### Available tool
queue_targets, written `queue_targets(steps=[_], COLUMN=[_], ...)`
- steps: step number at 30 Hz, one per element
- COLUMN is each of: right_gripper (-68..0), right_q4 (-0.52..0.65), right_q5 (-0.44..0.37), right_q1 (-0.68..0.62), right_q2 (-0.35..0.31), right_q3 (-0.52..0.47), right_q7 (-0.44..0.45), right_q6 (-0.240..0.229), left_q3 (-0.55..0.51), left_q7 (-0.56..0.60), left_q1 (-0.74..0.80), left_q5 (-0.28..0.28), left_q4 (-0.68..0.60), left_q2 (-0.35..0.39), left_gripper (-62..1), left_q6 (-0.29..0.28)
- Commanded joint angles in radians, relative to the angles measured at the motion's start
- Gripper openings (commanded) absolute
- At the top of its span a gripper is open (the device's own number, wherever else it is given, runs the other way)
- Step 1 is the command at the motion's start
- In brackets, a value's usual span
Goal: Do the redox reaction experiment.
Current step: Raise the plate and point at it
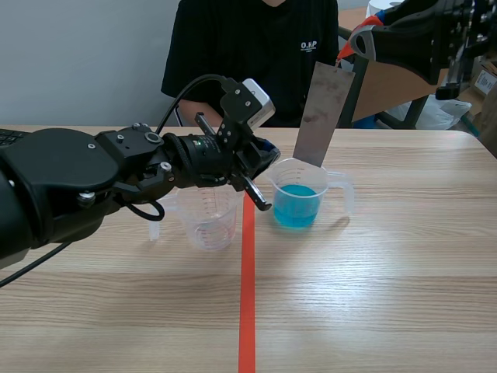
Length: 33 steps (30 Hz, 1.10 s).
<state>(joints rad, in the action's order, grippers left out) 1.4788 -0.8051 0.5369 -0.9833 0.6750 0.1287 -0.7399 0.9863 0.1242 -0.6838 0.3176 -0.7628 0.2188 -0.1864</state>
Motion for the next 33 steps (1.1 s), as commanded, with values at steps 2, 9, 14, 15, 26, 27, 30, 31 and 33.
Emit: queue_targets(steps=[2, 9, 14, 15, 26, 27, 30, 31, 33], right_gripper=[-66.2, -66.2, -66.2, -66.2, -66.2, -66.2, -66.2, -66.2, -66.2], right_q4=[0.014, 0.014, 0.014, 0.014, 0.014, 0.014, 0.014, 0.014, 0.014], right_q5=[-0.019, -0.019, -0.019, -0.019, -0.019, -0.019, -0.019, -0.019, -0.019], right_q1=[0.028, 0.028, 0.028, 0.028, 0.028, 0.028, 0.028, 0.028, 0.028], right_q2=[-0.005, -0.005, -0.005, -0.005, -0.003, -0.003, -0.003, -0.003, -0.003], right_q3=[-0.015, -0.015, -0.015, -0.015, -0.015, -0.015, -0.015, -0.015, -0.015], right_q7=[0.011, 0.011, 0.011, 0.011, 0.011, 0.011, 0.011, 0.011, 0.012], right_q6=[-0.006, -0.006, -0.006, -0.006, -0.006, -0.006, -0.006, -0.006, -0.006], left_q3=[-0.010, -0.010, -0.010, -0.010, -0.023, -0.032, -0.084, -0.108, -0.166], left_q7=[0.014, 0.015, 0.014, 0.014, 0.016, 0.017, 0.016, 0.017, 0.017], left_q1=[-0.017, -0.017, -0.017, -0.017, 0.074, 0.094, 0.170, 0.200, 0.275], left_q5=[0.006, 0.006, 0.006, 0.007, 0.044, 0.056, 0.086, 0.098, 0.121], left_q4=[-0.016, -0.016, -0.016, -0.016, -0.146, -0.179, -0.291, -0.333, -0.420], left_q2=[-0.008, -0.008, -0.008, -0.008, 0.140, 0.170, 0.276, 0.314, 0.393], left_gripper=[-56.9, -56.9, -56.9, -56.9, -56.9, -56.9, -56.9, -56.9, -56.9], left_q6=[0.000, 0.000, 0.000, 0.000, -0.018, -0.017, -0.014, -0.014, -0.014])
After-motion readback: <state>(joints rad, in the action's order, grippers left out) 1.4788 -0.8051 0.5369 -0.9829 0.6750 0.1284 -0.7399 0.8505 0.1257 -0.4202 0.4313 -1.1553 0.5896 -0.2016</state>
